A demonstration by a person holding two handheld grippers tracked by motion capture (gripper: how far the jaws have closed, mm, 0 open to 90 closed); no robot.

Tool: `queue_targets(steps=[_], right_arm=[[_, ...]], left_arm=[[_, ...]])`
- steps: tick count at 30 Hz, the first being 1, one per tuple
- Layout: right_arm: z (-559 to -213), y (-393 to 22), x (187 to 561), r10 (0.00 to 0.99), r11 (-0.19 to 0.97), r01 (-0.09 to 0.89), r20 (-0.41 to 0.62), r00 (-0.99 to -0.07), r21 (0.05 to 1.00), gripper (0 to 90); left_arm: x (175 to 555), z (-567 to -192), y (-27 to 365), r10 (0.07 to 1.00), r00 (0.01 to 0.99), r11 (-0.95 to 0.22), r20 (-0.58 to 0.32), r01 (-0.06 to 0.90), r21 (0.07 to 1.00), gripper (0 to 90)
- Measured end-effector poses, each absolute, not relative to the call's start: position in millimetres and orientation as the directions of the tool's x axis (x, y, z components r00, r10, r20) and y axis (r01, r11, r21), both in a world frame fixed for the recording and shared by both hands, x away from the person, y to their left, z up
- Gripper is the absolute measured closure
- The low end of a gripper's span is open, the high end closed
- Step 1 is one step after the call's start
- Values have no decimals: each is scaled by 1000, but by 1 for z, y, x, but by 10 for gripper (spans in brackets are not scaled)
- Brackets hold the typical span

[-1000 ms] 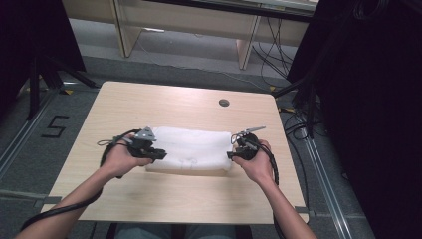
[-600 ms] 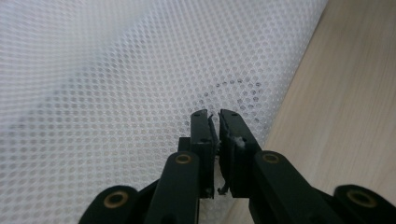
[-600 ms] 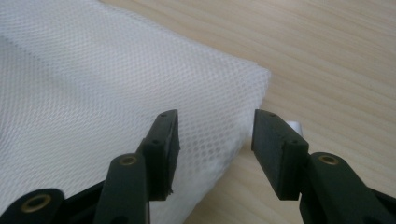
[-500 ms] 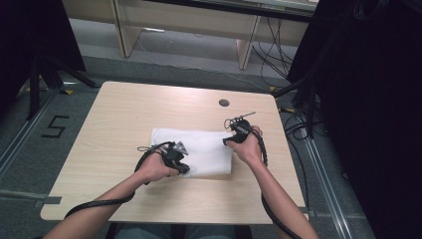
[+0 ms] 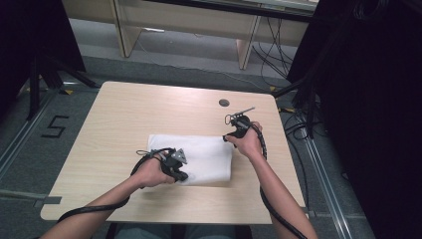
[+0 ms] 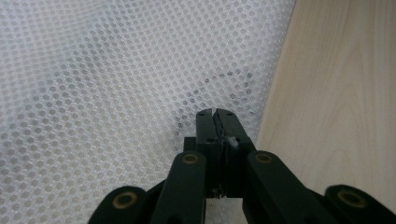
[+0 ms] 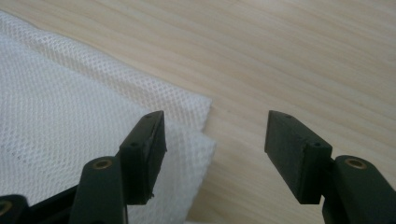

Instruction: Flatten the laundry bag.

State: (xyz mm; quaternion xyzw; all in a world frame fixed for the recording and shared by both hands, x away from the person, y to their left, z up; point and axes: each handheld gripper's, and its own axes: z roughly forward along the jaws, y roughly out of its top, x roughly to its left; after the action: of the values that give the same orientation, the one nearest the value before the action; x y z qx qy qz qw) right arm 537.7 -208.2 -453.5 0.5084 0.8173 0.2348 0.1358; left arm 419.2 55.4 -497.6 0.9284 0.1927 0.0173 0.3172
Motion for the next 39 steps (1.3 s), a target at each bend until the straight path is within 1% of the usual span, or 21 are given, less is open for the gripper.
queue_targets(steps=[4, 5, 6, 7, 8, 10, 11, 12, 16, 21, 22, 23, 24, 26, 27, 30, 32, 34, 37, 38, 39], right_arm=[[-458, -201, 539, 883, 398, 769, 17, -468, 500, 406], [-461, -197, 539, 866, 420, 758, 30, -500, 498, 412], [-461, -197, 539, 866, 420, 758, 30, -500, 498, 417], [-465, -192, 539, 856, 426, 768, 61, -513, 478, 440], [-466, -191, 538, 844, 440, 759, 67, -532, 479, 459], [-470, -187, 536, 828, 482, 749, 43, -559, 455, 498], [-470, -187, 536, 828, 482, 749, 43, -559, 455, 498], [-472, -186, 535, 816, 508, 739, 29, -578, 443, 589], [-471, -185, 530, 791, 552, 726, 19, -612, 410, 757], [-460, -182, 522, 727, 635, 666, -12, -686, 393, 853], [-460, -182, 522, 727, 635, 666, -12, -686, 393, 853], [-452, -180, 518, 712, 645, 651, -5, -702, 399, 876], [-447, -178, 513, 721, 637, 672, 15, -693, 378, 894], [-443, -176, 510, 719, 640, 670, 15, -695, 377, 900], [-435, -174, 505, 674, 678, 619, 0, -738, 396, 900], [-427, -172, 497, 648, 698, 594, 0, -762, 399, 900], [-425, -171, 494, 645, 698, 592, 5, -764, 403, 900], [-419, -170, 489, 623, 712, 564, -7, -782, 419, 900], [-417, -170, 490, 637, 707, 567, -33, -770, 421, 900], [-417, -170, 493, 647, 699, 571, -41, -761, 431, 847], [-418, -170, 497, 662, 682, 578, -41, -749, 449, 753]], left_arm=[[415, -497, 55, 345, 936, -740, -77, 321, 591, 876], [415, -497, 55, 341, 937, -746, -69, 315, 587, 876], [413, -497, 54, 338, 939, -745, -71, 313, 589, 876], [412, -496, 54, 339, 938, -753, -66, 313, 579, 876], [412, -496, 54, 339, 938, -753, -66, 313, 579, 876], [411, -497, 53, 349, 934, -743, -81, 329, 583, 877], [411, -497, 53, 349, 934, -743, -81, 329, 583, 878], [411, -496, 54, 353, 932, -744, -81, 333, 580, 879], [412, -496, 53, 347, 935, -749, -73, 323, 579, 882], [412, -496, 52, 357, 930, -743, -87, 339, 577, 886], [412, -496, 52, 357, 930, -743, -87, 339, 577, 887], [412, -496, 52, 359, 929, -743, -86, 340, 576, 889], [412, -495, 52, 363, 928, -747, -85, 344, 570, 889], [412, -495, 52, 363, 929, -750, -79, 341, 567, 890], [412, -495, 52, 368, 927, -745, -76, 343, 573, 891], [412, -495, 52, 379, 921, -740, -90, 360, 569, 891], [411, -495, 51, 383, 919, -738, -96, 367, 566, 891], [412, -495, 51, 381, 919, -741, -96, 366, 563, 891], [412, -495, 51, 374, 923, -745, -92, 358, 563, 891], [412, -495, 51, 373, 923, -745, -92, 357, 563, 891], [412, -495, 51, 373, 923, -744, -92, 357, 564, 891]])
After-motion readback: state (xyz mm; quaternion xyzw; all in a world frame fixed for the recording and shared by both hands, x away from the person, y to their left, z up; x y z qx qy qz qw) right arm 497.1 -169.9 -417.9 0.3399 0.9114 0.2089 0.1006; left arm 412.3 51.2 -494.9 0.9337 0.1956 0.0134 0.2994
